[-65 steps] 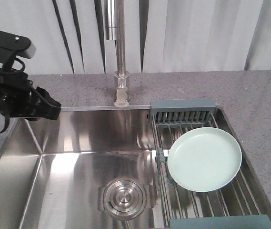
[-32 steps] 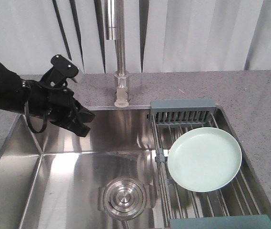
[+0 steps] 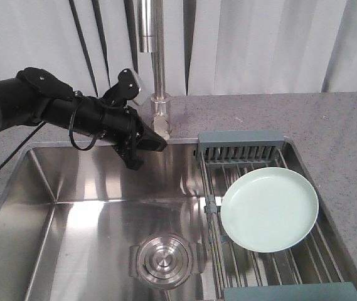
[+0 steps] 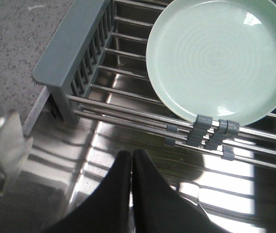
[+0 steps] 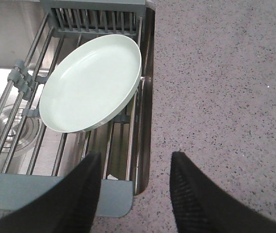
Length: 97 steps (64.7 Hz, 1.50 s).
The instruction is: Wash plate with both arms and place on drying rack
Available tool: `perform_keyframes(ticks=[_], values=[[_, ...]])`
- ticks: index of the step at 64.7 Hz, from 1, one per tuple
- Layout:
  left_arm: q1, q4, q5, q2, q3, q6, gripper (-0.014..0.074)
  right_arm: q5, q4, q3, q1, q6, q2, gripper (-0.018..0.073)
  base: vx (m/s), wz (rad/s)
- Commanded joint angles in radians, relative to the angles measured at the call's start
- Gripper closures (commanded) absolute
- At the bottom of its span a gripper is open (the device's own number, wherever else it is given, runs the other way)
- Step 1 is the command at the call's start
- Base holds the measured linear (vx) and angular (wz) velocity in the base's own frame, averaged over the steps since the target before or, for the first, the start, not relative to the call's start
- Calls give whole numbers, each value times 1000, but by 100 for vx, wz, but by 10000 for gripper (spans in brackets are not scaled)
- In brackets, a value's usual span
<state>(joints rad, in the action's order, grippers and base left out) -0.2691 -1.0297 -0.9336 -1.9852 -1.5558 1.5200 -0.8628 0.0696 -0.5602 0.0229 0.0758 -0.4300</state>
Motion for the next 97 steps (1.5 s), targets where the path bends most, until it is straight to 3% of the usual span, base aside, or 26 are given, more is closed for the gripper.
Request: perform_keyframes(ticks=[1, 12, 28, 41, 54, 69, 97], values=[[4, -101, -46, 4, -93, 46, 604, 59, -4, -24, -4, 3, -7, 232, 0, 0], [37, -167, -89, -75, -185, 77, 604, 59, -4, -24, -4, 3, -7, 232, 0, 0], [46, -169, -107, -133, -302, 89, 604, 59, -4, -24, -4, 3, -7, 232, 0, 0], [46, -156, -49, -130, -368, 89, 604, 59, -4, -24, -4, 3, -7, 232, 0, 0], [46, -152, -95, -117, -436, 27, 604, 59, -5, -24, -4, 3, -7, 232, 0, 0], [46, -43, -126, -77, -445, -80, 603, 59, -5, -24, -4, 3, -7, 232, 0, 0], [46, -33, -231, -71, -442, -93, 603, 59, -5, -24, -4, 3, -7, 232, 0, 0]])
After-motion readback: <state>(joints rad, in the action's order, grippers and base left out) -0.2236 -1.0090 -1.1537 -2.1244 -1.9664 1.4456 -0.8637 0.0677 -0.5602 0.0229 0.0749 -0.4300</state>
